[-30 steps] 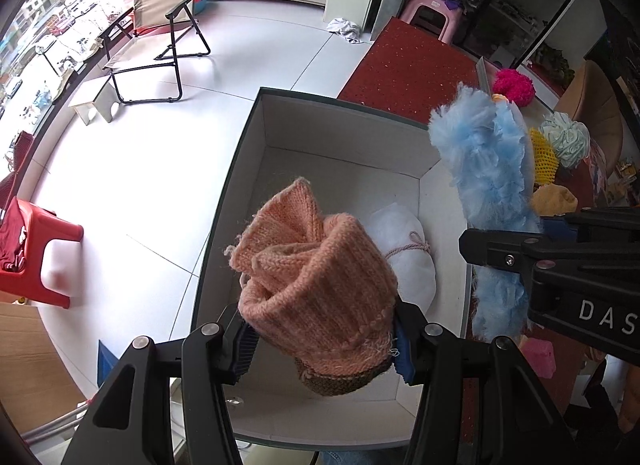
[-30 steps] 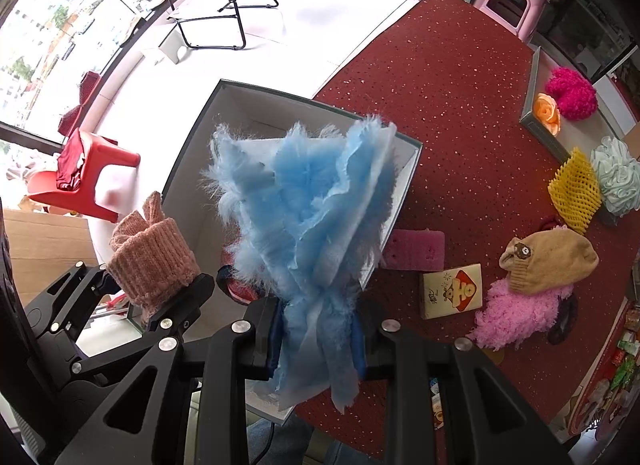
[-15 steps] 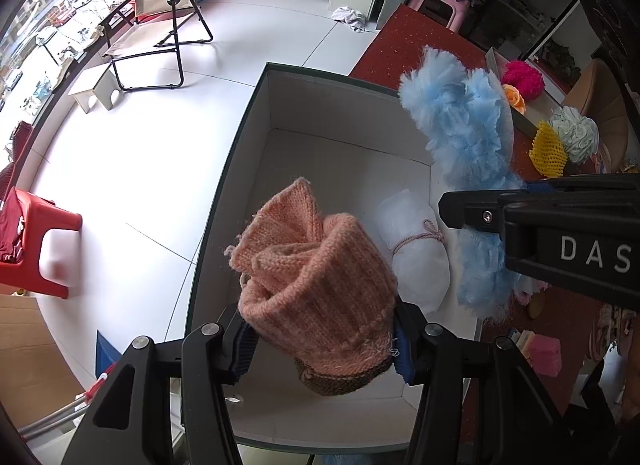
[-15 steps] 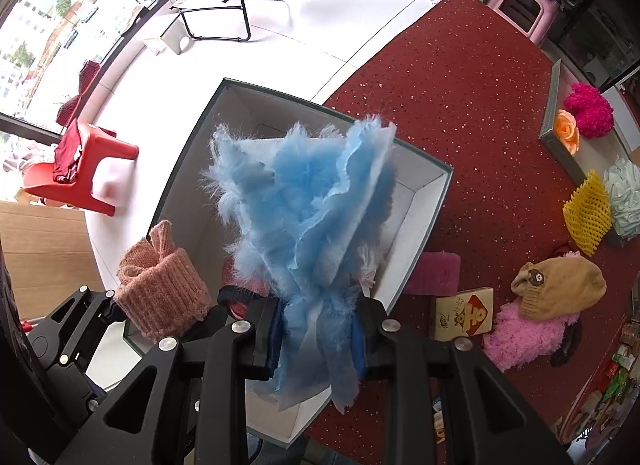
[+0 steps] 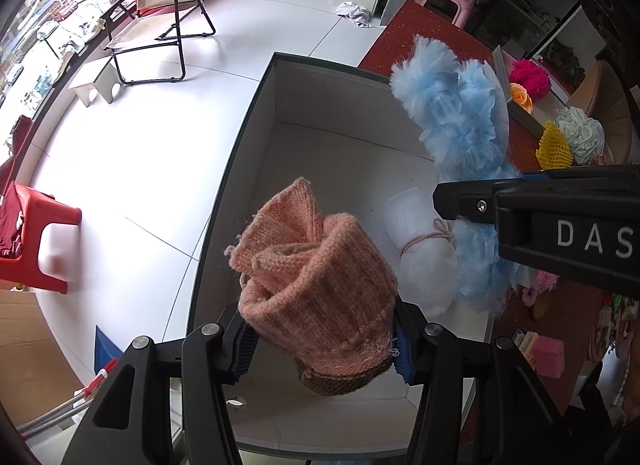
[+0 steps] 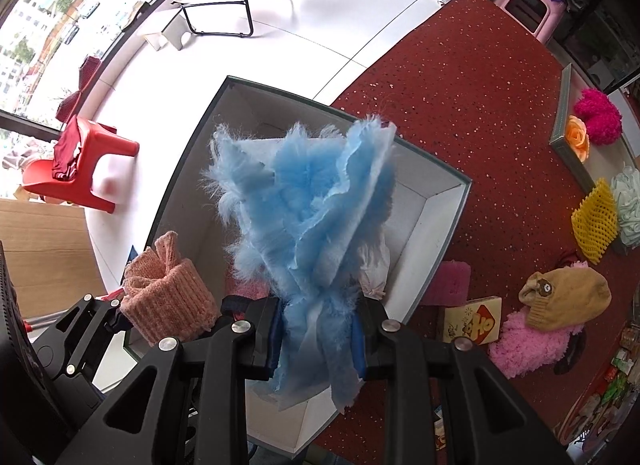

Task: Organize soft objects
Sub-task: 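Carry the pink sock with the left gripper while the right gripper carries the blue puff over the box, then drop the sock and blue puff into the box by opening both grippers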

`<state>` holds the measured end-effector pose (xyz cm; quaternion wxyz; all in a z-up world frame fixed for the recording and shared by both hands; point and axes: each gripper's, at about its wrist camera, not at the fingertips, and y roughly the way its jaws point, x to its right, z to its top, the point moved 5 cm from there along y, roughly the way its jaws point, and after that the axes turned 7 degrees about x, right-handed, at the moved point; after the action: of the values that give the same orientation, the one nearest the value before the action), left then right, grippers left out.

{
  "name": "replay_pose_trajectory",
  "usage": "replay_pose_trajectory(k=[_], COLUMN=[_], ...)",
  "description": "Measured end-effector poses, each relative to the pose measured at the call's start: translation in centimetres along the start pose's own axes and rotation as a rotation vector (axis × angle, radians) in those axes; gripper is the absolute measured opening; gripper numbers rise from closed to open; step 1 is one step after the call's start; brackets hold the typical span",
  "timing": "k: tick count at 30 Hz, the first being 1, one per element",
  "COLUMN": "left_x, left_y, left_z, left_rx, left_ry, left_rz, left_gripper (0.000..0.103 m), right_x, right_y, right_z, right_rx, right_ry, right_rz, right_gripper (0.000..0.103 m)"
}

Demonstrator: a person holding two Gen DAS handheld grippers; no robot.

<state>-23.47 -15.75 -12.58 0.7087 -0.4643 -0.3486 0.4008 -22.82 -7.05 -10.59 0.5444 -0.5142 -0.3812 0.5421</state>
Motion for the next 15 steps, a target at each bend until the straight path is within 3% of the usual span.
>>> replay_pose_trajectory(k=[13, 15], left_x=[0.4, 0.5], left_y=[1.0, 1.1], left_z=[-0.7, -1.0], left_rx=[-0.014, -0.021], left_ry=[0.018, 0.017], left_rz=[0.002, 0.008], left_gripper=[0.056, 0.065], right_x=[-0.1, -0.2], right_y=[0.5, 0.6], right_z=[0.2, 0.2], right_rx=[-0.011, -0.018], right_ry=[-0.008, -0.010], right_rz=[-0.012, -0.017], right_gripper=[0.030, 0.030])
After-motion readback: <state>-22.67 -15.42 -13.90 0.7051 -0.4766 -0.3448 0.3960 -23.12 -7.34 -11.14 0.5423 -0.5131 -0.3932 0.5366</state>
